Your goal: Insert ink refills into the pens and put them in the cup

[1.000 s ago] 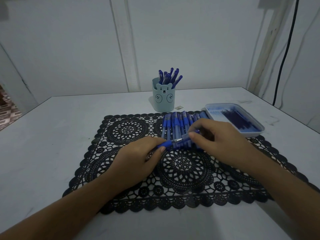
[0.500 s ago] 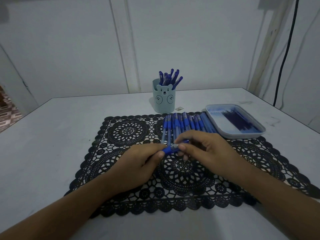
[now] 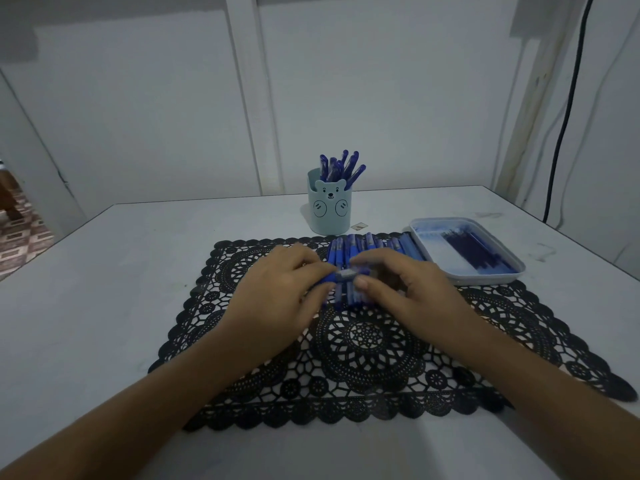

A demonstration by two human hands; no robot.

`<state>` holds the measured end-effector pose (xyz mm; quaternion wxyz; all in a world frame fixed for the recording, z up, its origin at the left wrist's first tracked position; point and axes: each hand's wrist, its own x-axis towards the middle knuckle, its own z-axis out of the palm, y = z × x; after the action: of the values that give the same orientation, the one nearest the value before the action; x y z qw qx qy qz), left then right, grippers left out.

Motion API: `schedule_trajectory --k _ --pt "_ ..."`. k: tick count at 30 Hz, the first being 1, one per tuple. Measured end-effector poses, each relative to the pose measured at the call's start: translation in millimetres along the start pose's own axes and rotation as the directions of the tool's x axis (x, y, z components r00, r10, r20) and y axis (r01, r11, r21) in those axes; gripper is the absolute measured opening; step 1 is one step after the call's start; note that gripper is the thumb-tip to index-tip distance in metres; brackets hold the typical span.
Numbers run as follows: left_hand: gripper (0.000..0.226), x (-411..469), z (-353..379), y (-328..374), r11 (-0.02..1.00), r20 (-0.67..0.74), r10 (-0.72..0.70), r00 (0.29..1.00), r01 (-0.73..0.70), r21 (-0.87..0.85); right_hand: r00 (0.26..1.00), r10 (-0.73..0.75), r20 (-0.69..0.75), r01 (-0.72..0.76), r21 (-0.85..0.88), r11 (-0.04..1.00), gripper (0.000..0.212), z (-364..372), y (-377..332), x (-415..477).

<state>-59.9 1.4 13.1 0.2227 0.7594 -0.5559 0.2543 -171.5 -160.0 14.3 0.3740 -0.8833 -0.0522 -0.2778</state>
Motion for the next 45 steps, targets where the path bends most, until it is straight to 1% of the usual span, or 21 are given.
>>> schedule_trajectory --k 1,2,3,5,6,7,9,12,16,18,19,23,26,29,31,34,38,40,42,44,45 --pt "0.032 3.6 -4.5 -0.8 0.999 -0.013 -0.042 0.999 0.042 -0.008 0.999 0.034 -0.014 -0.034 -0.019 0.999 0.02 -0.9 4.4 1.0" --pt "0.027 7.6 -9.5 -2.2 0.995 -0.031 -0.092 0.995 0.091 -0.029 0.997 0.066 -0.032 -0.068 -0.087 0.994 0.03 -2.0 11.0 2.4" --pt "0.022 12.6 -14.3 -5.0 0.988 -0.055 -0.145 0.988 0.142 -0.057 0.995 0.093 -0.032 -0.098 -0.204 0.974 0.041 -3.1 18.9 3.6" --pt "0.019 29.0 -24.7 -11.7 0.965 -0.13 -0.247 0.96 0.231 -0.123 0.985 0.168 0.029 -0.135 -0.469 0.873 0.051 -2.9 36.5 5.0" --pt "0.017 41.4 -29.4 -17.7 0.946 -0.163 -0.302 0.939 0.274 -0.171 0.973 0.217 0.073 -0.141 -0.557 0.818 0.052 -0.8 43.8 4.5" --pt "0.014 56.3 -33.6 -24.9 0.919 -0.183 -0.366 0.913 0.322 -0.228 0.957 0.264 0.121 -0.139 -0.607 0.783 0.054 2.1 48.9 3.9" --pt "0.009 91.4 -39.1 -44.6 0.831 -0.18 -0.503 0.845 0.416 -0.369 0.922 0.34 0.186 -0.154 -0.629 0.762 0.055 6.3 51.8 2.8" --pt "0.01 142.4 -42.5 -76.2 0.686 -0.166 -0.621 0.766 0.428 -0.588 0.916 0.355 0.187 -0.168 -0.623 0.764 0.055 7.0 51.6 3.5" --pt "0.032 184.9 -29.4 -95.0 0.711 -0.244 -0.621 0.745 0.404 -0.575 0.922 0.344 0.178 -0.167 -0.618 0.768 0.054 6.8 52.3 3.3" --pt "0.047 194.2 -16.6 -95.5 0.743 -0.253 -0.596 0.762 0.403 -0.535 0.923 0.342 0.177 -0.164 -0.624 0.764 0.054 6.6 52.5 3.3" --pt "0.05 196.0 -9.0 -95.9 0.763 -0.245 -0.581 0.776 0.414 -0.497 0.924 0.34 0.175 -0.162 -0.627 0.762 0.054 6.6 52.7 3.6" --pt "0.037 193.7 20.9 -101.2 0.824 -0.117 -0.517 0.848 0.457 -0.335 0.928 0.329 0.172 -0.153 -0.629 0.762 0.053 6.8 53.8 3.7" --pt "0.026 188.9 35.4 -103.2 0.827 -0.005 -0.514 0.858 0.494 -0.27 0.936 0.312 0.163 -0.151 -0.614 0.775 0.055 7.0 53.6 2.8" --pt "0.029 185.1 40.4 -103.3 0.812 0.083 -0.511 0.856 0.512 -0.281 0.933 0.318 0.169 -0.15 -0.622 0.768 0.053 7.0 53.5 2.6" --pt "0.032 182.7 35.5 -101.5 0.779 0.079 -0.533 0.843 0.525 -0.344 0.932 0.32 0.169 -0.15 -0.624 0.767 0.053 6.8 53.7 2.9" --pt "0.027 174.6 24.6 -96.3 0.747 -0.002 -0.567 0.824 0.513 -0.423 0.931 0.323 0.169 -0.152 -0.626 0.765 0.053 6.8 53.7 3.0" --pt "0.025 140.9 22.1 -76.3 0.803 -0.106 -0.554 0.826 0.497 -0.328 0.936 0.315 0.157 -0.166 -0.591 0.789 0.052 6.1 52.0 2.8" --pt "0.021 118.8 25.7 -65.3 0.82 -0.114 -0.542 0.832 0.495 -0.286 0.942 0.303 0.142 -0.169 -0.581 0.796 0.051 6.2 52.1 2.8" --pt "0.017 98.4 29.2 -54.8 0.825 -0.001 -0.527 0.85 0.511 -0.242 0.947 0.295 0.13 -0.172 -0.569 0.804 0.05 6.5 52.5 2.2" --pt "0.019 82.2 34.5 -44.8 0.836 0.211 -0.493 0.844 0.527 -0.154 0.95 0.285 0.127 -0.168 -0.562 0.81 0.05 6.6 52.3 1.6" --pt "0.021 76.0 38.0 -40.8 0.844 0.313 -0.479 0.82 0.529 -0.095 0.951 0.28 0.126 -0.164 -0.562 0.811 0.05 6.5 52.3 1.6"
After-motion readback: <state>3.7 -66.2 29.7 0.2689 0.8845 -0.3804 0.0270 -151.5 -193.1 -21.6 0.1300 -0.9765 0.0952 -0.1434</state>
